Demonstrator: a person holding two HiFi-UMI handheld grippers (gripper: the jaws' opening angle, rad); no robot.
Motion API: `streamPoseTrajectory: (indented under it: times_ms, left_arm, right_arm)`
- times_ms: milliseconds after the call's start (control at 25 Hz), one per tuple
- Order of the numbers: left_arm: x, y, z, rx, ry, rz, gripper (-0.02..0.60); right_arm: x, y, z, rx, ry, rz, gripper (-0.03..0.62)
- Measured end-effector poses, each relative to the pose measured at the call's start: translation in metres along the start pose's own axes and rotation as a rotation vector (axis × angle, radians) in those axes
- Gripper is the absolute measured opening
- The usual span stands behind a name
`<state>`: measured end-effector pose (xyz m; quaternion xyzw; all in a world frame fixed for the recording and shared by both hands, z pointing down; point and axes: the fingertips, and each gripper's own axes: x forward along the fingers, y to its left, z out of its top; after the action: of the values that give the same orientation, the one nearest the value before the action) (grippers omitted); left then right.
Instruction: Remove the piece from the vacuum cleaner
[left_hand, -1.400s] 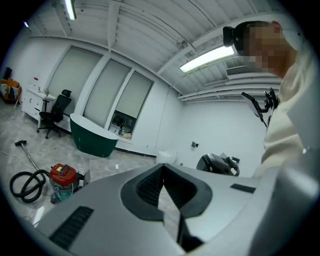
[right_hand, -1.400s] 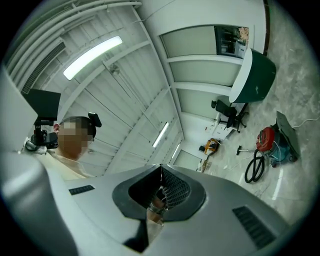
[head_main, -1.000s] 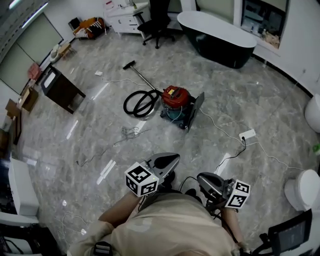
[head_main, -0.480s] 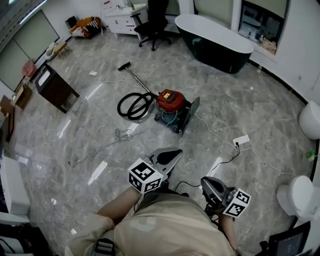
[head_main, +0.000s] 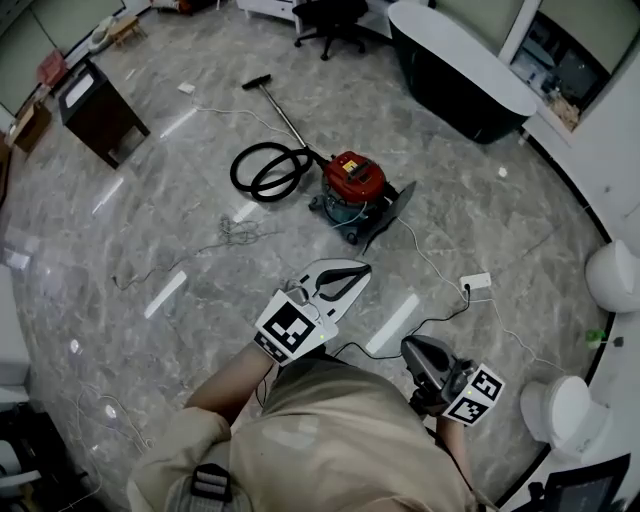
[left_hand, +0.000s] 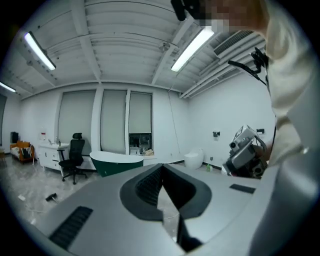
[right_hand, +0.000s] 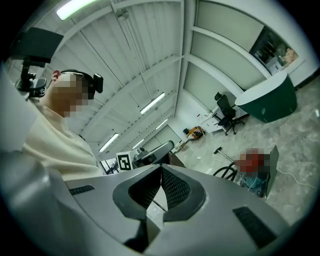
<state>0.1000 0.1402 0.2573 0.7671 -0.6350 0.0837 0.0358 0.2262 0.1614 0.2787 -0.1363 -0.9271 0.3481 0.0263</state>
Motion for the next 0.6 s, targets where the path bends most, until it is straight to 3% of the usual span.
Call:
streamPoseTrajectory:
  times_ms: [160,600]
  left_arm:
    - [-0.007,0.047,0.002,0.047,-0.015,-0.007,-0.006]
    - [-0.016,0.151,-0.025,-0.042,-0.023,-0.012,-0.007]
  right_arm:
    - [0.046,-0.009,0.020,-0.050,0.000,-0.025,0.002]
    - [0.137,-0.045,0.036,-0.010,0.074,-0.086,0.002]
